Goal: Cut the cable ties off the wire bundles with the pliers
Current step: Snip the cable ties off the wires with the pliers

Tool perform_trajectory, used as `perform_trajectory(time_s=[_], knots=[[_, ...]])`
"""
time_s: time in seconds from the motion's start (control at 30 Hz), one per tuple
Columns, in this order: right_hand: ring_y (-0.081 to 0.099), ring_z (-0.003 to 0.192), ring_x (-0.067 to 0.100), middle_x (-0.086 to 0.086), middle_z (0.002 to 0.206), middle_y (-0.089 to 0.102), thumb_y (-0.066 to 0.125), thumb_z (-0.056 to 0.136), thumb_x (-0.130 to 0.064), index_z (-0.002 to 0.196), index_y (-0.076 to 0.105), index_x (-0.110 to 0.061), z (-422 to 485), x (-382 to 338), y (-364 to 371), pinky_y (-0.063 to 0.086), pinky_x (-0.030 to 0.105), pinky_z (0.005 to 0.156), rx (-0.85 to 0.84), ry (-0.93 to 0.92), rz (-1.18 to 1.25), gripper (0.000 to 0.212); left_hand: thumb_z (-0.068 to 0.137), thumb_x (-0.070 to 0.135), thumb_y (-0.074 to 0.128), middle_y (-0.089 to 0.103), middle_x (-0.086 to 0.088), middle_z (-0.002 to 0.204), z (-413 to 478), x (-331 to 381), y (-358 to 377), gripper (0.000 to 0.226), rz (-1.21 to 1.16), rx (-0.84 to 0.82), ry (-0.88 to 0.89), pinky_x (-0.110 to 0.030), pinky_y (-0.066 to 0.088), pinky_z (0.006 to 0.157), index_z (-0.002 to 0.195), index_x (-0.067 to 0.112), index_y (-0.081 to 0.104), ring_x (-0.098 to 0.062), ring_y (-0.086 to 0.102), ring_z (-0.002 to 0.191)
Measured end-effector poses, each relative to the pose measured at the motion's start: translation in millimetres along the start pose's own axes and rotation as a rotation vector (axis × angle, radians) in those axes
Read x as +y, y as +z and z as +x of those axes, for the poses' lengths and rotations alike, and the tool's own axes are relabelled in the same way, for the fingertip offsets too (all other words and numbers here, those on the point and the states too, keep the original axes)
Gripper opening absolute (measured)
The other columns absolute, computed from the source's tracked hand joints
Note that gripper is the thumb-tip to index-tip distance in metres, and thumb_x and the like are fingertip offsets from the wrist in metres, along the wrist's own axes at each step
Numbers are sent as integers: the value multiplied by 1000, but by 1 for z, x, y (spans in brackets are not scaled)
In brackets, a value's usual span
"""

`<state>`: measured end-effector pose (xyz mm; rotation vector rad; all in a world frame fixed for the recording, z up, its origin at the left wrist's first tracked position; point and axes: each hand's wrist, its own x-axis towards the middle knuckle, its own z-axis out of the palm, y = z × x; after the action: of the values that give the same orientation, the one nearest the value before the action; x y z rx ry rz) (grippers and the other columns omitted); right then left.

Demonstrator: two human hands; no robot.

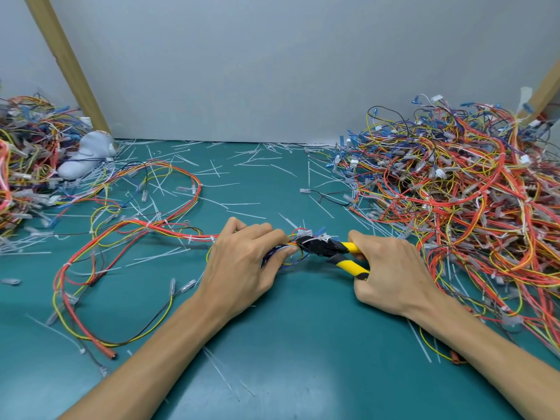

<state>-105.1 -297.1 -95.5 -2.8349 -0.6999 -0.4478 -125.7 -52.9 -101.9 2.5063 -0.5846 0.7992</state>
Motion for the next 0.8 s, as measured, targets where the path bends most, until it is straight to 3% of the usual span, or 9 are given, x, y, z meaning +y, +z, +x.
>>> perform_trajectory(time_s=[0.17,0.8], knots=[[36,51,28,-2,52,41,63,59,-22,71,30,-21,1,0,-1,31,30,45,9,-5,1,35,94,33,57,52,7,65,0,1,-1,21,-15,13,-4,-33,36,67,79,19,66,-12,28,61],[34,48,21,-5,50,39,62,57,-21,70,31,-22,1,0,-1,32,28,45,-7,3,16,34,94,33,57,52,7,64,1,1,-1,21,-21,7,-11,-33,37,67,79,19,65,-13,28,60]])
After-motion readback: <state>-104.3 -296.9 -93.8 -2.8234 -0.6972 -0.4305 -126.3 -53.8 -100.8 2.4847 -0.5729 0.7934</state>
